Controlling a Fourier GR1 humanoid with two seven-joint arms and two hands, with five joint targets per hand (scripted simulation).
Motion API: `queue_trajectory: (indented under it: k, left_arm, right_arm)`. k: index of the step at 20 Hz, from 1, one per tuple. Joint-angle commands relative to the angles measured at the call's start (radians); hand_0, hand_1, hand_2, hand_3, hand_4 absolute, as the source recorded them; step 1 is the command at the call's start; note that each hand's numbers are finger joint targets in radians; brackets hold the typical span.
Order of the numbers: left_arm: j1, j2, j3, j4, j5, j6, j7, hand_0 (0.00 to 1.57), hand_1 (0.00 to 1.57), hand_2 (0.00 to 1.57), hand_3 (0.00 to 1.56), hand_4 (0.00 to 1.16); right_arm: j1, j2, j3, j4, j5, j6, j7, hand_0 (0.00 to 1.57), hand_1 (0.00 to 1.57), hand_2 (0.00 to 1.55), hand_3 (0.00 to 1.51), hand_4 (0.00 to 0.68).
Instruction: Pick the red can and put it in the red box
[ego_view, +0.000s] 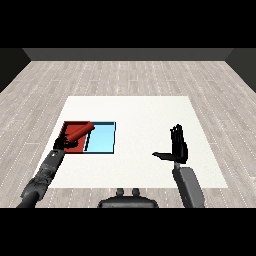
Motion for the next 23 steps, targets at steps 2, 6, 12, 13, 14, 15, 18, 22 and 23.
queue_trajectory:
  k: [2, 6, 12, 13, 14, 15, 18, 22, 23]
  left_arm:
    - [-0.026, 0.014, -0.022, 0.123, -0.035, -0.166, -0.043, 0.00, 0.00, 0.00, 0.00, 0.56]
    - [-0.116, 0.019, -0.021, 0.196, -0.059, -0.125, 0.035, 0.00, 0.00, 0.00, 0.00, 0.00]
    - [-0.064, 0.018, 0.268, -0.029, 0.237, -0.199, -0.337, 0.00, 0.00, 0.00, 0.00, 0.00]
    - [-0.087, 0.016, 0.268, -0.066, 0.242, -0.260, -0.380, 1.02, 1.02, 0.96, 0.00, 0.00]
    - [-0.058, -0.008, 0.288, -0.107, 0.268, -0.292, -0.456, 0.47, 0.47, 0.47, 0.00, 0.00]
    - [-0.082, -0.022, 0.332, -0.143, 0.321, -0.346, -0.478, 0.00, 0.00, 0.00, 0.00, 0.00]
    - [-0.040, -0.120, 0.389, -0.238, 0.419, -0.499, -0.598, 0.00, 0.00, 0.00, 0.00, 0.00]
    - [0.084, -0.269, 0.321, -0.392, 0.408, -0.539, -0.722, 0.00, 0.00, 0.00, 0.00, 0.00]
    - [0.097, -0.274, 0.302, -0.458, 0.409, -0.537, -0.678, 0.00, 0.00, 0.00, 0.00, 0.00]
  right_arm:
    - [-0.023, 0.029, -0.002, 0.041, 0.005, -0.002, -0.034, 0.00, 0.00, 0.00, 0.00, 0.000]
    - [-0.028, 0.002, -0.046, 0.122, -0.029, 0.070, -0.072, 0.00, 0.00, 0.00, 0.00, 0.000]
    - [-0.040, 0.015, -0.035, 0.062, -0.038, 0.065, -0.060, 0.00, 0.00, 0.00, 0.00, 0.000]
    - [-0.012, 0.022, -0.027, 0.069, -0.044, 0.080, -0.074, 0.00, 0.00, 0.00, 0.00, 0.000]
    - [-0.047, 0.005, -0.039, 0.072, -0.042, 0.072, -0.045, 0.00, 0.00, 0.00, 0.00, 0.000]
    - [-0.028, 0.002, -0.031, 0.086, -0.042, 0.098, -0.066, 0.00, 0.00, 0.00, 0.00, 0.000]
    - [-0.018, -0.004, -0.023, 0.073, -0.021, 0.092, -0.074, 0.00, 0.00, 0.00, 0.00, 0.000]
    - [0.005, -0.009, 0.010, 0.076, 0.011, 0.118, -0.107, 0.00, 0.00, 0.00, 0.00, 0.000]
    - [-0.015, -0.024, -0.006, 0.087, 0.003, 0.126, -0.093, 0.00, 0.00, 0.00, 0.00, 0.000]
